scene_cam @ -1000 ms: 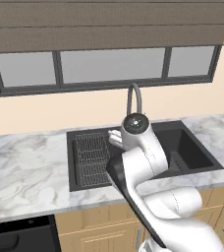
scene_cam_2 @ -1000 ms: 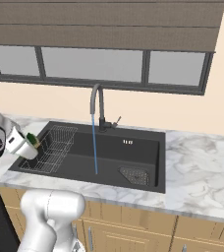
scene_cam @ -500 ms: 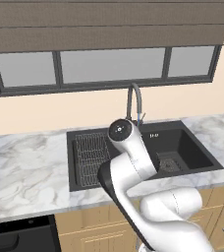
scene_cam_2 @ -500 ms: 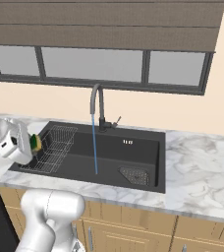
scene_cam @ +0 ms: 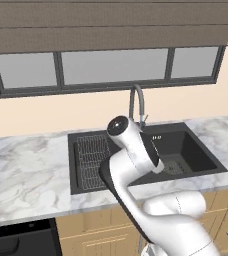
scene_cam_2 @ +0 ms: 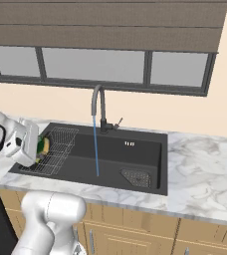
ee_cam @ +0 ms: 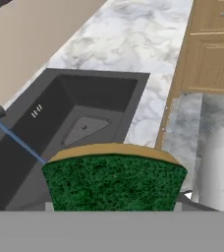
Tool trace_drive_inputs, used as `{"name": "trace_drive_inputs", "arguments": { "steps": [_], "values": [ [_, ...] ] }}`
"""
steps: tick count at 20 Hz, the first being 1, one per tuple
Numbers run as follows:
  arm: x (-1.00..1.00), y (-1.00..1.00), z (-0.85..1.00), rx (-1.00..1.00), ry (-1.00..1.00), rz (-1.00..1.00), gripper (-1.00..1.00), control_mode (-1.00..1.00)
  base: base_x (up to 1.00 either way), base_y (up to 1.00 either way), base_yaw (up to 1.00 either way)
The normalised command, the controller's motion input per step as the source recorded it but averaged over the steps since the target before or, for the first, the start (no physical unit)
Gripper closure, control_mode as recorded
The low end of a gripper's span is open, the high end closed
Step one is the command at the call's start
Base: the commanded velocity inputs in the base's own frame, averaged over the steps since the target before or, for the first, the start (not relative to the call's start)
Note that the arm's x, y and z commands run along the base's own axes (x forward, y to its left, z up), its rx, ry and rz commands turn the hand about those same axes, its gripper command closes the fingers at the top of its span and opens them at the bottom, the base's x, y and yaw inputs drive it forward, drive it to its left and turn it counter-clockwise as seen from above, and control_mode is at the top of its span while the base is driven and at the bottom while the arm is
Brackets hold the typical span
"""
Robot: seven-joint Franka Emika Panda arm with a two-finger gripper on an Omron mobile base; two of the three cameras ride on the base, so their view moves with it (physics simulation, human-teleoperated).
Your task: Soak the sponge with water for a few seconds and then drop it inside the sink.
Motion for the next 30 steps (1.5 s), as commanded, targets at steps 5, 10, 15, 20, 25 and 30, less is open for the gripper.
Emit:
{"name": "trace_drive_inputs", "arguments": {
  "steps": [5, 10, 15, 20, 25, 30],
  "values": [
    [0.23, -0.29, -0.09, 0.00, 0.07, -0.11, 1.00, -1.00, 0.00, 0.00, 0.00],
    [0.17, -0.18, -0.05, 0.00, 0.00, -0.08, 1.00, -1.00, 0.00, 0.00, 0.00],
    [0.16, -0.15, -0.03, 0.00, 0.00, -0.08, 1.00, -1.00, 0.00, 0.00, 0.00],
    [0.23, -0.13, -0.16, 0.00, 0.00, -0.07, 1.00, -1.00, 0.00, 0.00, 0.00],
    [0.22, -0.11, -0.17, 0.00, 0.00, -0.06, 1.00, -1.00, 0.00, 0.00, 0.00],
    [0.23, -0.08, -0.20, 0.00, 0.00, -0.05, 1.00, -1.00, 0.00, 0.00, 0.00]
  ]
}}
